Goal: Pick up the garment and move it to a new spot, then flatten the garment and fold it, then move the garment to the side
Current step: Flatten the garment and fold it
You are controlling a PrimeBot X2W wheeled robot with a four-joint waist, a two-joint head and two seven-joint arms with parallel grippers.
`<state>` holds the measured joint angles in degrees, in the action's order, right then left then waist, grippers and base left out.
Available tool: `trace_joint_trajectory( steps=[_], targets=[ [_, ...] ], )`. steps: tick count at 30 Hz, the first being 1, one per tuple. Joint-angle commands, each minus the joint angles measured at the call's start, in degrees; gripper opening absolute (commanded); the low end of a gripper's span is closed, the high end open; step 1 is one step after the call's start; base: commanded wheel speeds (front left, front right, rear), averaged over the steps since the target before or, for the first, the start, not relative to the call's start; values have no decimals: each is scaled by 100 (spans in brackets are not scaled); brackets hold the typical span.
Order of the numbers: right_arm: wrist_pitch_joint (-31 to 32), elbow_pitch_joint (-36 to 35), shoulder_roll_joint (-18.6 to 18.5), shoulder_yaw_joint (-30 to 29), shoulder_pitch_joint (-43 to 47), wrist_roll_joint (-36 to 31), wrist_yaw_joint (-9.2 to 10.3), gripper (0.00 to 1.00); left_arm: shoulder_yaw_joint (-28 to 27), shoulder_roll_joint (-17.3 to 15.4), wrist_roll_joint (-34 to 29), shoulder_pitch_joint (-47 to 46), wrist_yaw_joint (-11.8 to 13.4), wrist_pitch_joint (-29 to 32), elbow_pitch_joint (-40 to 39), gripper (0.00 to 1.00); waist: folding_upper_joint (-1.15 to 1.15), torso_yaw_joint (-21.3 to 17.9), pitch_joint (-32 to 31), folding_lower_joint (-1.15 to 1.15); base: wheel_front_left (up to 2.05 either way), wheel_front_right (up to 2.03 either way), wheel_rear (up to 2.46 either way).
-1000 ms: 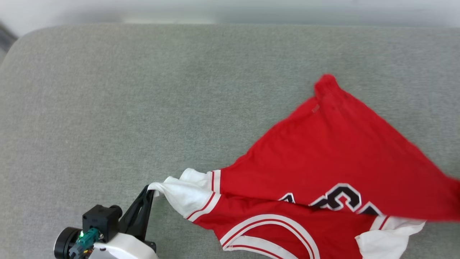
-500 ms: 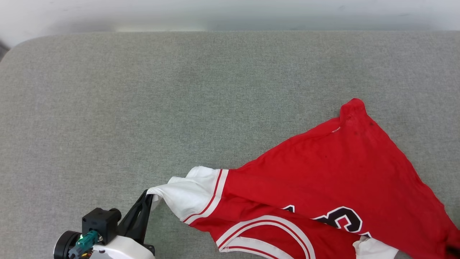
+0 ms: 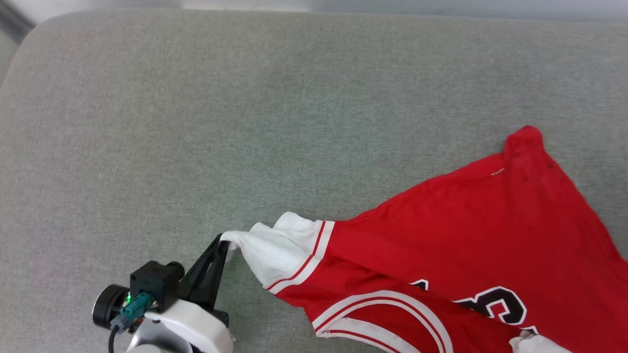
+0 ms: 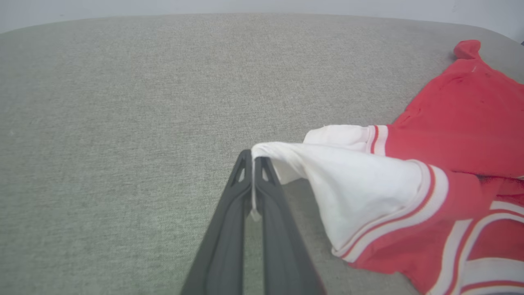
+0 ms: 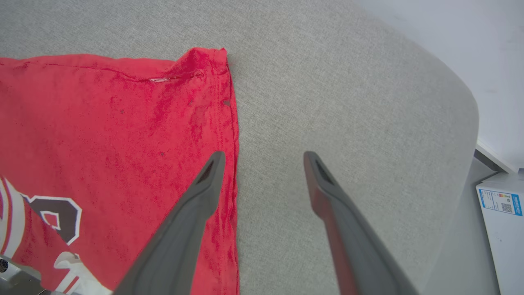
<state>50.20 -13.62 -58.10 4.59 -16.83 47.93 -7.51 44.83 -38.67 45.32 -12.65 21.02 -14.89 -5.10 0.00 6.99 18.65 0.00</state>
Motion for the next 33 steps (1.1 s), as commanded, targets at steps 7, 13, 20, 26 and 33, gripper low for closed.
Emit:
trace_joint_trajectory(
  steps=[7, 13, 20, 26, 33],
  targets=[
    [886, 882, 849, 1260, -1944, -605, 3, 100, 56, 257, -165, -490, -185, -12, 159, 0, 0, 372, 569, 0, 0, 0, 0],
    [1076, 1778, 1451, 2013, -2893, -1002, 4, 100, 60, 392, -260, -741, -275, -18, 226, 0, 0, 507, 946, 0, 0, 0, 0],
    [1050, 2479, 1604, 3062, -2877, -1042, 1, 100, 15, 553, -318, -824, -380, -31, 383, 0, 0, 555, 1136, 0, 0, 0, 0],
    [478, 2644, 1574, 3263, -2975, -787, -4, 0, -68, 585, -330, -770, -449, -37, 506, 0, 0, 467, 916, 0, 0, 0, 0],
    [-648, 2331, 1298, 2975, -3259, -586, 4, 0, -174, 344, -504, -996, -556, -11, 478, 0, 0, 302, 322, 0, 0, 0, 0]
  ],
)
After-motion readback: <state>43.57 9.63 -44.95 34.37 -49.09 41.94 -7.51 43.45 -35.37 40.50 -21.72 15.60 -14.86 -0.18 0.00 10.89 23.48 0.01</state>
